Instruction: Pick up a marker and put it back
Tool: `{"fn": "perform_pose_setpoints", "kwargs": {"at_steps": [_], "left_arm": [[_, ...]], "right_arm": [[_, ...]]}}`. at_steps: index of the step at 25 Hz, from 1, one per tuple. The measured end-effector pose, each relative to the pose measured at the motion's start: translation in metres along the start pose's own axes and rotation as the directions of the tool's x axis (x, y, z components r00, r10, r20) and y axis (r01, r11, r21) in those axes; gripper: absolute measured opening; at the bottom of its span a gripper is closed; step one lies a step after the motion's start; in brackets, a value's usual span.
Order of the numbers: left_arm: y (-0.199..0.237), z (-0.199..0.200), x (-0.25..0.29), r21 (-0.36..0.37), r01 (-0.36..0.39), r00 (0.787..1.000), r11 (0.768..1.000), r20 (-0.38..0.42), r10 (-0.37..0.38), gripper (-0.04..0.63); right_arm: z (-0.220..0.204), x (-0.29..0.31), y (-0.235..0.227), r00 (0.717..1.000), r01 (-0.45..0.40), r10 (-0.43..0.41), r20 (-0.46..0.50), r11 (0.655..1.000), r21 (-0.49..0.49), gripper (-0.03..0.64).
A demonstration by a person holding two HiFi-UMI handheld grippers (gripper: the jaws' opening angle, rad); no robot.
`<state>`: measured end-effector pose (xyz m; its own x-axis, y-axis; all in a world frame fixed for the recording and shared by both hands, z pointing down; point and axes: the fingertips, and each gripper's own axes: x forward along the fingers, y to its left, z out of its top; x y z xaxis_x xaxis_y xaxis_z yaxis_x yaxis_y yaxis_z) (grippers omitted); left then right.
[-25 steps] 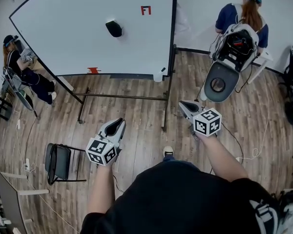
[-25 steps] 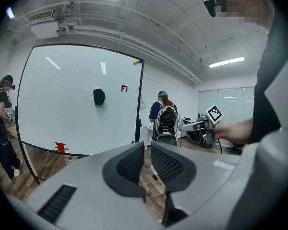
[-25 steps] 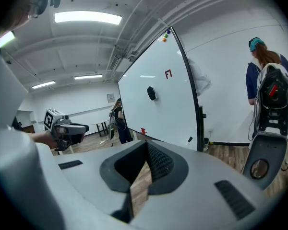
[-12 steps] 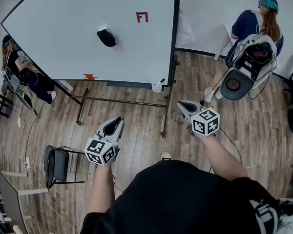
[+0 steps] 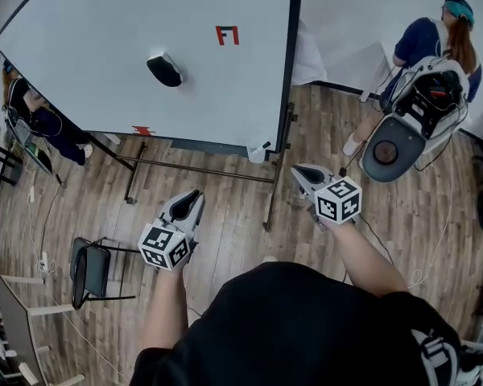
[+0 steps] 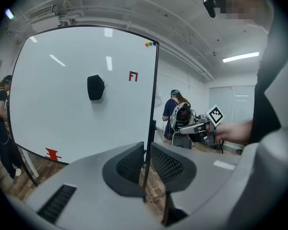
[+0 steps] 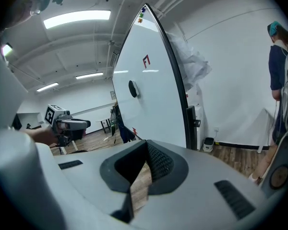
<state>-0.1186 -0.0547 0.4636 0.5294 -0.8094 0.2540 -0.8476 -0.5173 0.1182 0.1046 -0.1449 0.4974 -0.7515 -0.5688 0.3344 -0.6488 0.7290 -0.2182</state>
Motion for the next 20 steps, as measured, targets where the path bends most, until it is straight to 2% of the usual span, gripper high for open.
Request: {"fn": "perform_pose_setpoints", "kwargs": {"at_steps": [10, 20], "left_arm": [[0.008, 0.019, 0.051, 0.003, -0.006, 1.000, 1.000, -0.012, 0.006, 0.054], [0.007, 0.027, 0.049, 0.007, -0.026, 1.000, 1.000, 0.002, 0.026, 0.055]], "right_arm": [[0.013, 0.024, -0.041, 0.999, -0.033, 0.033, -0.022, 0.999, 0.002, -0.005], [0.021, 0.026, -0.043, 0.999, -0.048, 0.048, -0.011, 0.999, -0.008, -0.005]]}}
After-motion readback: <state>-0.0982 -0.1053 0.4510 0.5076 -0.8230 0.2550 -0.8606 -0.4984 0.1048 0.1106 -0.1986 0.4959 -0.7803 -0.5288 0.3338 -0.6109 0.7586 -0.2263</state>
